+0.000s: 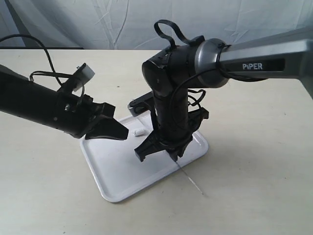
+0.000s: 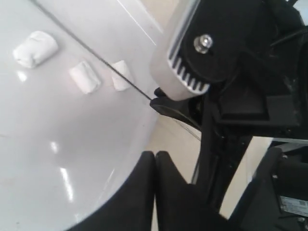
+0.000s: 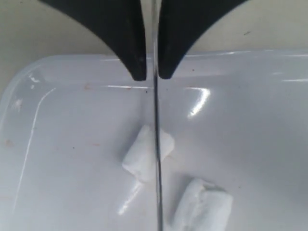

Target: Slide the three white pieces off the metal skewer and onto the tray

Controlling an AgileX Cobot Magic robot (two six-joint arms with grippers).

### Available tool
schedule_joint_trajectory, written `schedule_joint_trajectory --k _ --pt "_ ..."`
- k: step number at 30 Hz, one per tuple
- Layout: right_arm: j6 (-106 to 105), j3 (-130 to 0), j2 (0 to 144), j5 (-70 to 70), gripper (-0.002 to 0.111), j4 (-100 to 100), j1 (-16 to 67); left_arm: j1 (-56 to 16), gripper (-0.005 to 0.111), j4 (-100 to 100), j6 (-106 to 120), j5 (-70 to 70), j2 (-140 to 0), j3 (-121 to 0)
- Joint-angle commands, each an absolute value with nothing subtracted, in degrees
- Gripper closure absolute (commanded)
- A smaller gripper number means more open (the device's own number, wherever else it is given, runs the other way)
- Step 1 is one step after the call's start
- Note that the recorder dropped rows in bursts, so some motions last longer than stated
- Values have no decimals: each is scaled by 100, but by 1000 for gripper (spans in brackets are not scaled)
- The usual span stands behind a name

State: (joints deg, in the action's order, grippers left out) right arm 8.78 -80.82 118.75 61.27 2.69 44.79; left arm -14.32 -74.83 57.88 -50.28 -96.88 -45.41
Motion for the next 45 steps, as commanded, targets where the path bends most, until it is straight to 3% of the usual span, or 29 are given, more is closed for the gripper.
schedule_joint_trajectory --k 1,3,15,27,32,39,45 --pt "843 -8126 11882 6107 79 333 4443 -1434 107 -6969 5334 -4396 -9249 -4347" --pt "843 -8126 11882 6107 74 373 4443 -1434 107 -6886 5248 -3987 -8950 -4109" --pt "456 -8126 11052 5792 74 849 4443 -1434 107 -6755 5261 -1774 -6365 -2710" --pt "-114 -7959 9536 4976 74 323 4443 -1434 107 -6413 5272 -956 -3343 -1753" --pt "-178 -7076 8280 4513 74 372 4443 -1434 107 -6413 4967 -605 -2143 -1131" --pt "345 -5799 6658 4409 74 1083 4443 -1414 107 -6075 4711 0 -1977 -586" --pt "1293 -5076 5662 4598 74 1701 4443 -780 107 -5970 4904 780 -2443 -521"
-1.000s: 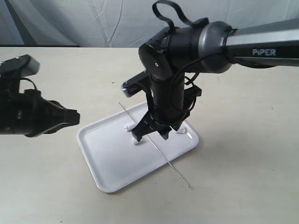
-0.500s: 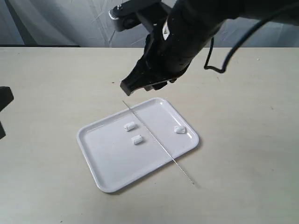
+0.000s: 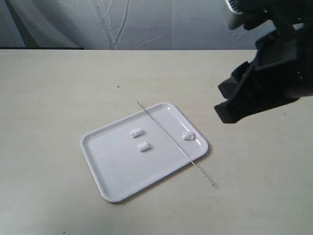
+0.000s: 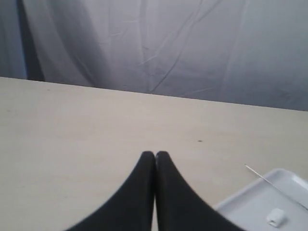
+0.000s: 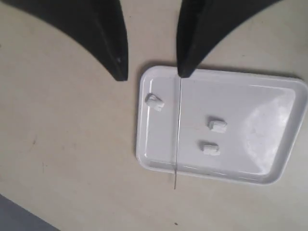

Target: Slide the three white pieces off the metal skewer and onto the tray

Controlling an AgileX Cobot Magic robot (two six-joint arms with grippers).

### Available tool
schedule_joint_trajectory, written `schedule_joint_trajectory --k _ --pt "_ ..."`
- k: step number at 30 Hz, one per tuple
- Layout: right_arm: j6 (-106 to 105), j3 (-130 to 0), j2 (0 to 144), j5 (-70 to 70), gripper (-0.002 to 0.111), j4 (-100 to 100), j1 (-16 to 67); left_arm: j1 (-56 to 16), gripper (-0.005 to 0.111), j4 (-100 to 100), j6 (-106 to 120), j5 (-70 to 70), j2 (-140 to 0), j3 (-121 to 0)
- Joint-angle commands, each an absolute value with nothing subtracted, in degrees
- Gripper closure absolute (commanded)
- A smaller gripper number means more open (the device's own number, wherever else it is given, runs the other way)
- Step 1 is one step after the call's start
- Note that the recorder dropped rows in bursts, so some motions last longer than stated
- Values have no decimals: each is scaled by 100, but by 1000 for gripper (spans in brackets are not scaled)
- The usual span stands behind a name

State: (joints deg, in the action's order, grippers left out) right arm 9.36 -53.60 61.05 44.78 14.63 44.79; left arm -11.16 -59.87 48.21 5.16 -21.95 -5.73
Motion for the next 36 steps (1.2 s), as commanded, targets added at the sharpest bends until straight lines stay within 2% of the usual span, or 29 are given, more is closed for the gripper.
schedule_joint_trajectory --k 1,9,18,23,26,31,36 --pt "1344 -5017 5572 4641 74 1701 4443 -684 107 -5970 4904 748 -2512 -521" --pt "2076 -4137 4724 4479 74 1739 4443 -620 107 -5748 4946 327 -2973 -509" --pt "3096 -2689 2605 4177 74 1796 4443 -620 107 -5968 4983 1268 -3770 0" --pt "3222 -2270 1548 3506 75 1886 4443 -620 107 -5781 4983 907 -3482 0" --pt "3226 -2021 1220 3180 81 2040 4443 -620 107 -5667 4983 525 -3191 -128" --pt "3301 -1657 1086 2722 109 2095 4443 -620 107 -5649 4995 -336 -2508 -483" --pt "3325 -1392 1096 2462 109 2209 4443 -620 107 -5454 4995 -895 -1584 -676"
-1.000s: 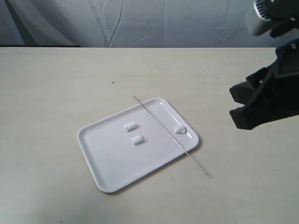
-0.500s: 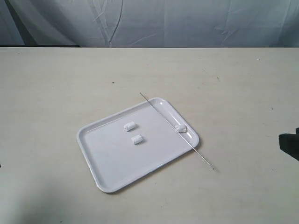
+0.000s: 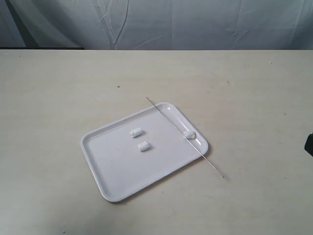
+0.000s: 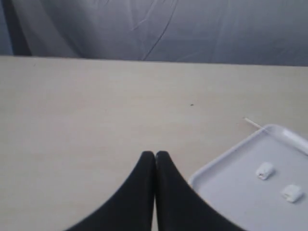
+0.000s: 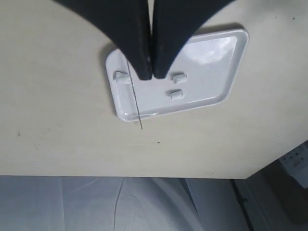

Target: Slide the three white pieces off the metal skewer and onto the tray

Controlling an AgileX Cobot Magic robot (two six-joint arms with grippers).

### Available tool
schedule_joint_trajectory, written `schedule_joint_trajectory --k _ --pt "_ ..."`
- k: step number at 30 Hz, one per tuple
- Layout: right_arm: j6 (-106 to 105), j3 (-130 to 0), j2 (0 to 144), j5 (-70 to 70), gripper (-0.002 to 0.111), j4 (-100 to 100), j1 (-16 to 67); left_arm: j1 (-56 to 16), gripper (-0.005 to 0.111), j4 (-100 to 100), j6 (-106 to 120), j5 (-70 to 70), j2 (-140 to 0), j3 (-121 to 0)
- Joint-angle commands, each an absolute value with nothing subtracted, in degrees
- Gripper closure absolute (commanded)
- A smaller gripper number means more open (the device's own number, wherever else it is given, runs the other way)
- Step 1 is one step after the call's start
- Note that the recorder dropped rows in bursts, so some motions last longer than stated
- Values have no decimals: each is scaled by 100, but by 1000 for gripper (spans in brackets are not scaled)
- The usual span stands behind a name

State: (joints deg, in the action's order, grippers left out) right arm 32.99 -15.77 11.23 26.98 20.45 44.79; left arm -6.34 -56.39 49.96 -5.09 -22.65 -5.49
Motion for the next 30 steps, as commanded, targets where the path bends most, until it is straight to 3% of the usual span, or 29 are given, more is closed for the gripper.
schedule_joint_trajectory --k 1,14,30 --pt "3401 -1355 1096 2522 109 2268 4443 -620 107 -5438 4995 -895 -1360 -676" --pt "3481 -1299 1096 2349 109 2502 4443 -561 107 -5306 4994 -1153 -260 -676" --pt "3481 -1299 1015 2333 109 2417 4197 892 107 -5260 4994 -1469 0 -686"
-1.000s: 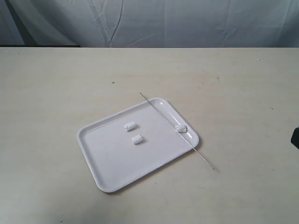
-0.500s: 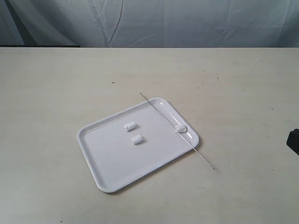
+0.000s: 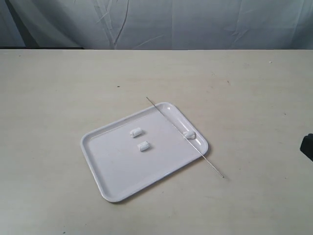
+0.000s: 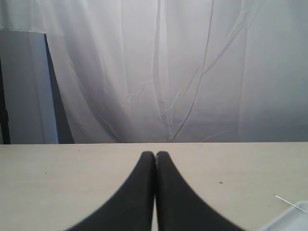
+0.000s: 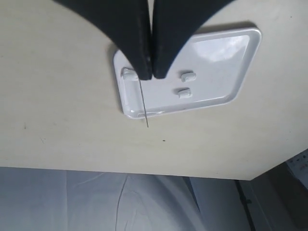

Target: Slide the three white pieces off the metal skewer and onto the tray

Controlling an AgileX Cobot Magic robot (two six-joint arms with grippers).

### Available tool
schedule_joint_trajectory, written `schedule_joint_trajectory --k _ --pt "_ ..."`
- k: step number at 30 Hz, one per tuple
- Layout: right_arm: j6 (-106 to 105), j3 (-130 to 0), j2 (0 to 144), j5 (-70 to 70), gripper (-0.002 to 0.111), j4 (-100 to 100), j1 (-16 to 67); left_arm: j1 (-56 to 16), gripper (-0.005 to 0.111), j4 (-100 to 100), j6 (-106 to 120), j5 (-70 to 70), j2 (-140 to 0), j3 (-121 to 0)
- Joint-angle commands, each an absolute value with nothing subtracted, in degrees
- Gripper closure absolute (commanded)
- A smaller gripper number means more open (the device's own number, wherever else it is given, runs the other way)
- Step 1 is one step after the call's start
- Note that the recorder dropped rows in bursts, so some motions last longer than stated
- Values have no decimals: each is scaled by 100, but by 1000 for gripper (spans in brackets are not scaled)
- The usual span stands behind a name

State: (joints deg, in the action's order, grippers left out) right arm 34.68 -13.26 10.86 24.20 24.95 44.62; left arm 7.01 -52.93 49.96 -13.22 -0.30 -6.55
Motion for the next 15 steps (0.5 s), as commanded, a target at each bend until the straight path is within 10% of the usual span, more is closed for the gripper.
schedule_joint_trajectory --k 1,15 --pt "3481 -1299 1015 2447 109 2403 4029 915 107 -5260 4994 -1500 0 -686" --pt "757 -656 899 1797 109 618 1533 914 107 -4748 4984 -3506 0 -398"
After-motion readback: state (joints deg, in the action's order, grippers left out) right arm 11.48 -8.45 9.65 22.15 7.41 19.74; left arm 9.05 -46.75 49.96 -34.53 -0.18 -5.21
